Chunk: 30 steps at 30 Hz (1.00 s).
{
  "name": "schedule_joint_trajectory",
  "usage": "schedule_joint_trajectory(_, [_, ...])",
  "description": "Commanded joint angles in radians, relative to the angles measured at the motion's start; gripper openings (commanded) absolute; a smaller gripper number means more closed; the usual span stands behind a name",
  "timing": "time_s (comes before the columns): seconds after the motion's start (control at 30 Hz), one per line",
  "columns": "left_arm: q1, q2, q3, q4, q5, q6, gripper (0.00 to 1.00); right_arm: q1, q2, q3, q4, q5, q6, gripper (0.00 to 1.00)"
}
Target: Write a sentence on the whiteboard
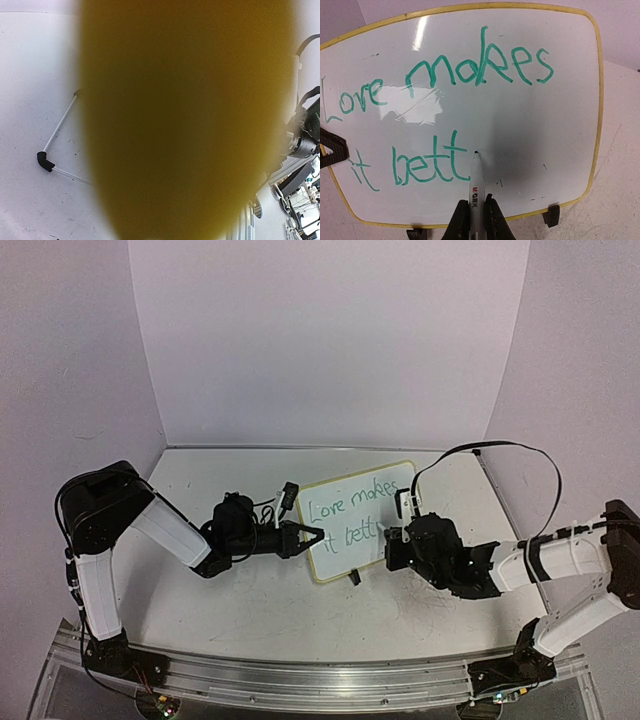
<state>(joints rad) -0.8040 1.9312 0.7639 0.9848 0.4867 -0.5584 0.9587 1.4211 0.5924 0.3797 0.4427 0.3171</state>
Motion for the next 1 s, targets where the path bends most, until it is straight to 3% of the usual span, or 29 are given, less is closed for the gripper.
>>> schedule_joint_trajectory(0.0, [0.018,-0.013,-0.012,-0.104,-0.049,-0.031,0.00,-0.007,-0.074,-0.029,-0.006,0.022,0.012,0.00])
schedule_joint_trajectory(0.23, [0.019,-0.017,-0.010,-0.106,-0.049,-0.032,0.00,-0.031,-0.021,-0.037,0.033,-0.113,-0.014,0.00])
schedule_joint_trajectory(0.97, [0.019,-0.017,-0.008,-0.112,-0.045,-0.032,0.00,-0.037,-0.012,-0.020,0.028,0.018,0.015,0.00])
